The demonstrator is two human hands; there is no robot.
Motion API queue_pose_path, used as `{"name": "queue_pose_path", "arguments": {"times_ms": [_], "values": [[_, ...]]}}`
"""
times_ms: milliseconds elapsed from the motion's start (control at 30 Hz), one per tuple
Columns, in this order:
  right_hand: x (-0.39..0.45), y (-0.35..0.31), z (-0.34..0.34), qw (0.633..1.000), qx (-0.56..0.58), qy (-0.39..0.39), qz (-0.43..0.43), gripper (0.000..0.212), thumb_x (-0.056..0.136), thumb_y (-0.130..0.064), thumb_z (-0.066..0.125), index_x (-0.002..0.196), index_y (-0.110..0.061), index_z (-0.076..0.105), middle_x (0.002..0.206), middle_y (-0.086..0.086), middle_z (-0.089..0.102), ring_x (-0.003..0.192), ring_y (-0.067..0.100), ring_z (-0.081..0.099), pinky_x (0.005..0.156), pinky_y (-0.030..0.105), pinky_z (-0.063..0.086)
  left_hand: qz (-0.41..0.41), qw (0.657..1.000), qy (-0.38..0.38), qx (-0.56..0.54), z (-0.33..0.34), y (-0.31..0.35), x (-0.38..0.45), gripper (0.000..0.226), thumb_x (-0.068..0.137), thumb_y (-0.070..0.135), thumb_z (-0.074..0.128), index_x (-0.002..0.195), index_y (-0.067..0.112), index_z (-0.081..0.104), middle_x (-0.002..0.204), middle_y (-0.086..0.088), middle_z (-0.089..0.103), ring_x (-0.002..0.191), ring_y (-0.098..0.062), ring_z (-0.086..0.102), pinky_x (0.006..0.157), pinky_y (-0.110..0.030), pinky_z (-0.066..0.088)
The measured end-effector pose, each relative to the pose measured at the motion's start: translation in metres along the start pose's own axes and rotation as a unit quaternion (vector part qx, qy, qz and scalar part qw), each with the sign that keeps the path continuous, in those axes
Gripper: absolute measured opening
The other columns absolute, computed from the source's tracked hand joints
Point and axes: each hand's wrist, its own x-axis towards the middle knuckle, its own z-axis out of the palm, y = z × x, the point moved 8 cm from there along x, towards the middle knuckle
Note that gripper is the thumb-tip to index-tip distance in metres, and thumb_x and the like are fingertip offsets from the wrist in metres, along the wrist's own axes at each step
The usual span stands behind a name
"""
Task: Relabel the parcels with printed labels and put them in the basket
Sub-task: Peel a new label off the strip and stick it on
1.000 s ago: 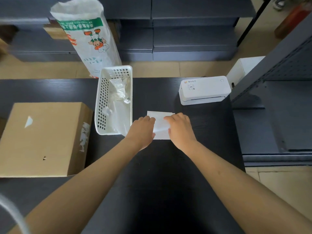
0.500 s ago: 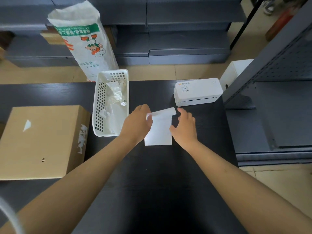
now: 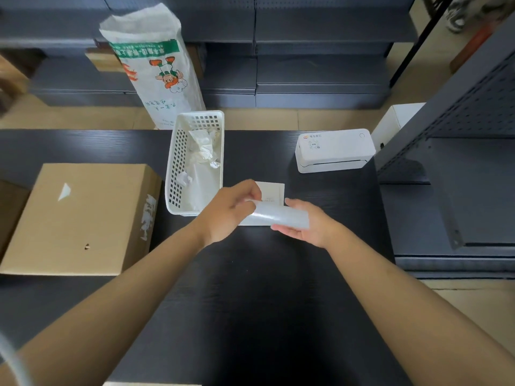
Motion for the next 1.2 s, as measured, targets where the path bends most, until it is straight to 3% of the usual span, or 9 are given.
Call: {"name": "queue_pose_path", "arguments": {"times_ms": [100, 167, 233, 333, 433, 600, 767, 900, 1200], "values": [[0.001, 0.000, 0.001, 0.999, -0.013, -0.021, -0.022, 0.008, 0.091, -0.008, 0.055, 0.093, -0.007, 0.063, 0.109, 0.017, 0.067, 0.081, 0.024, 0.070, 0.055, 0.026, 0.054, -0.040, 0.996, -0.079, -0.016, 0.017, -0.010, -0.014, 0.037, 0.088, 0.046, 0.044, 0.084, 0.014, 0.062, 0.089, -0.003, 0.064, 0.090, -0.023, 0.060, 0.087, -0.040, 0.046], [0.001, 0.003, 0.002, 0.999, -0.018, -0.029, -0.034, 0.019, 0.090, -0.002, 0.055, 0.107, -0.002, 0.063, 0.109, 0.016, 0.069, 0.092, 0.026, 0.070, 0.066, 0.029, 0.056, -0.091, 0.987, -0.129, 0.003, 0.031, -0.024, -0.022, 0.044, 0.088, 0.056, 0.046, 0.089, 0.017, 0.066, 0.092, 0.003, 0.068, 0.090, -0.017, 0.065, 0.089, -0.037, 0.051], [-0.001, 0.008, 0.004, 0.998, -0.028, -0.034, -0.044, 0.027, 0.089, 0.005, 0.052, 0.111, -0.002, 0.064, 0.108, 0.015, 0.071, 0.100, 0.026, 0.069, 0.079, 0.030, 0.056, -0.104, 0.977, -0.154, 0.107, 0.039, -0.037, -0.027, 0.027, 0.092, 0.048, 0.051, 0.097, 0.026, 0.066, 0.099, 0.009, 0.067, 0.094, -0.011, 0.064, 0.090, -0.036, 0.051], [-0.004, 0.018, 0.007, 0.994, -0.042, -0.067, -0.074, 0.026, 0.086, 0.007, 0.049, 0.104, 0.000, 0.067, 0.110, 0.015, 0.070, 0.103, 0.025, 0.067, 0.083, 0.027, 0.054, -0.094, 0.963, -0.165, 0.189, 0.048, -0.047, -0.027, 0.009, 0.093, 0.034, 0.054, 0.100, 0.034, 0.060, 0.097, 0.016, 0.063, 0.093, -0.007, 0.061, 0.084, -0.029, 0.051], [-0.007, 0.028, 0.009, 0.989, -0.068, -0.095, -0.086, 0.027, 0.087, 0.002, 0.056, 0.109, -0.009, 0.069, 0.111, 0.007, 0.071, 0.102, 0.020, 0.068, 0.077, 0.024, 0.055, -0.093, 0.966, -0.131, 0.202, 0.054, -0.054, -0.024, 0.015, 0.093, 0.026, 0.056, 0.107, 0.032, 0.058, 0.106, 0.010, 0.063, 0.093, -0.009, 0.060, 0.084, -0.028, 0.052], [0.000, 0.046, -0.007, 0.990, -0.133, -0.003, -0.056, 0.042, 0.085, 0.000, 0.064, 0.117, -0.026, 0.058, 0.102, -0.002, 0.073, 0.097, 0.017, 0.068, 0.073, 0.029, 0.052, -0.081, 0.961, -0.077, 0.252, 0.059, -0.059, -0.012, 0.026, 0.092, 0.026, 0.061, 0.118, 0.026, 0.058, 0.126, 0.006, 0.056, 0.108, -0.011, 0.057, 0.098, -0.028, 0.046], [0.003, 0.048, 0.002, 0.989, -0.132, 0.012, -0.069, 0.019, 0.095, -0.018, 0.056, 0.111, -0.025, 0.064, 0.097, -0.009, 0.073, 0.095, 0.012, 0.067, 0.068, 0.024, 0.049, -0.042, 0.947, -0.037, 0.315, 0.060, -0.048, 0.001, 0.037, 0.092, 0.027, 0.061, 0.128, 0.023, 0.054, 0.139, 0.002, 0.046, 0.125, -0.020, 0.047, 0.107, -0.036, 0.036], [0.005, 0.046, 0.007, 0.989, -0.121, 0.013, -0.081, 0.020, 0.094, -0.010, 0.056, 0.104, -0.024, 0.067, 0.095, -0.007, 0.074, 0.093, 0.013, 0.068, 0.063, 0.022, 0.051, -0.020, 0.934, -0.005, 0.356, 0.056, -0.040, 0.008, 0.037, 0.094, 0.028, 0.057, 0.131, 0.024, 0.052, 0.139, 0.001, 0.048, 0.122, -0.021, 0.050, 0.106, -0.036, 0.036], [-0.001, 0.037, 0.013, 0.992, -0.047, -0.005, -0.114, 0.043, 0.085, 0.007, 0.059, 0.117, -0.020, 0.053, 0.108, 0.003, 0.071, 0.095, 0.018, 0.070, 0.066, 0.026, 0.056, -0.001, 0.929, 0.008, 0.369, 0.048, -0.034, 0.015, 0.026, 0.094, 0.030, 0.056, 0.119, 0.024, 0.061, 0.129, 0.001, 0.055, 0.112, -0.019, 0.054, 0.100, -0.031, 0.041]]}}
